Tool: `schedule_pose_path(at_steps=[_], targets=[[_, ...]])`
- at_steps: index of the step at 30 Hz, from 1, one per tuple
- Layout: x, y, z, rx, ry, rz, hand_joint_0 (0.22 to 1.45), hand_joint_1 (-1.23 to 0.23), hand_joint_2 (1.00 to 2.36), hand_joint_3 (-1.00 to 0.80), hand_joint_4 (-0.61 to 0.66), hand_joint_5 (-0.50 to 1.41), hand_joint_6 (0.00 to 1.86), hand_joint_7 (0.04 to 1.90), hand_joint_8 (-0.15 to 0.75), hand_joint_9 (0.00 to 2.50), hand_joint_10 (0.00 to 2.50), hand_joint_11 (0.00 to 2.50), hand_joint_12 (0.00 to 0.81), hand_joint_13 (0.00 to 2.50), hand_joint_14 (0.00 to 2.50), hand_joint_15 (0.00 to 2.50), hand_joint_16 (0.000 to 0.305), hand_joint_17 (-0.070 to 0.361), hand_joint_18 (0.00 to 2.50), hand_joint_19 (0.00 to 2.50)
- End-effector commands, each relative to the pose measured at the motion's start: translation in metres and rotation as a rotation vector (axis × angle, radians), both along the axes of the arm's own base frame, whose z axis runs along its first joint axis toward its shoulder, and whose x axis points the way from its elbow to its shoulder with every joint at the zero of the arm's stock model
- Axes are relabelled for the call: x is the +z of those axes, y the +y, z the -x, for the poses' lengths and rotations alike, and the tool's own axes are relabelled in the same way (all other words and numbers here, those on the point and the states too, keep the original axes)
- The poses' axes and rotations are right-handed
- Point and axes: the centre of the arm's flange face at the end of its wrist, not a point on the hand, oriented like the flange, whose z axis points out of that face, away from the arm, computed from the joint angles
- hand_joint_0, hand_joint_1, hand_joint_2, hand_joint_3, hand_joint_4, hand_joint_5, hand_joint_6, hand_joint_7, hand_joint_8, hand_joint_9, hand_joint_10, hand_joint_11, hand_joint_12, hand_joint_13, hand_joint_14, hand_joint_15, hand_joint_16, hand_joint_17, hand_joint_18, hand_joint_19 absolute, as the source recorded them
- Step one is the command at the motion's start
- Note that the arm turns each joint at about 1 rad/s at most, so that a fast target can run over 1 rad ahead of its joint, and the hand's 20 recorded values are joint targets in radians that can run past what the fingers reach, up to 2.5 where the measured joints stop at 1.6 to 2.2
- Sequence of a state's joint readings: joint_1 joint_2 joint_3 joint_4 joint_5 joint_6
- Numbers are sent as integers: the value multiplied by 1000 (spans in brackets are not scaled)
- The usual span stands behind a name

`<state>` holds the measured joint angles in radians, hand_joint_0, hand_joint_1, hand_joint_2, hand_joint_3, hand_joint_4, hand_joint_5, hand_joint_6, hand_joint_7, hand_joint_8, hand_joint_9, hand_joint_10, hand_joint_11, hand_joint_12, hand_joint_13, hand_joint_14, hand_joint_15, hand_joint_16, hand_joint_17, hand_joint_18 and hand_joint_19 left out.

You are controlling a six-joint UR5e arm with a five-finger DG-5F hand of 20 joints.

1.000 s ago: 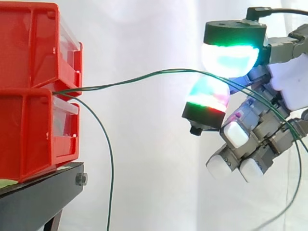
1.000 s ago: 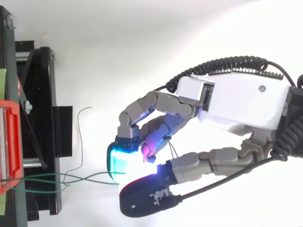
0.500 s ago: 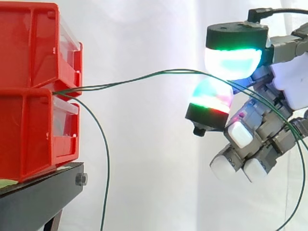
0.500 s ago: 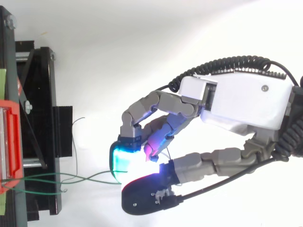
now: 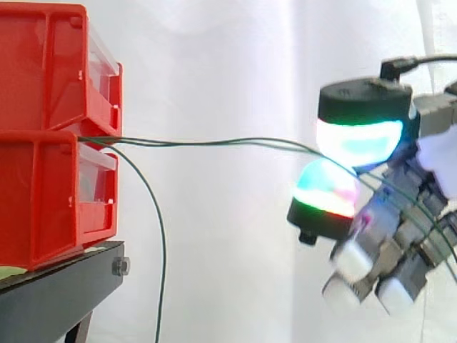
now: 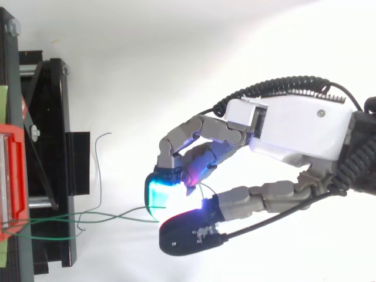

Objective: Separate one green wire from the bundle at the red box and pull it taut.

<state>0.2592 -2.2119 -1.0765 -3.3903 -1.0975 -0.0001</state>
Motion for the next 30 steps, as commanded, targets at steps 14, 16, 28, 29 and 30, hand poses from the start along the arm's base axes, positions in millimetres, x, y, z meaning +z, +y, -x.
schedule_pose_path(at_steps=[14, 16, 28, 29, 30], targets=[[-40, 7, 0, -53, -96, -68, 615, -759, 1014, -205, -26, -130, 907, 1059, 204, 1128, 15, 580, 304, 600, 9, 232, 45, 101, 507, 449], [-39, 7, 0, -57, -98, -67, 616, -753, 1014, -222, -28, -134, 909, 1040, 209, 1145, 19, 674, 301, 616, 10, 258, 45, 100, 510, 456], [-38, -18, 10, -200, -68, 12, 617, -745, 1015, -239, -32, -141, 910, 1025, 217, 996, 18, 636, 293, 617, 11, 273, 43, 97, 524, 467], [-38, -19, 11, -206, -63, 17, 616, -746, 1016, -236, -29, -141, 909, 1025, 217, 967, 14, 599, 294, 617, 11, 269, 43, 97, 526, 467], [-38, -20, 12, -213, -57, 22, 616, -746, 1015, -236, -30, -140, 910, 1016, 219, 902, 16, 524, 294, 615, 11, 268, 43, 97, 526, 467]])
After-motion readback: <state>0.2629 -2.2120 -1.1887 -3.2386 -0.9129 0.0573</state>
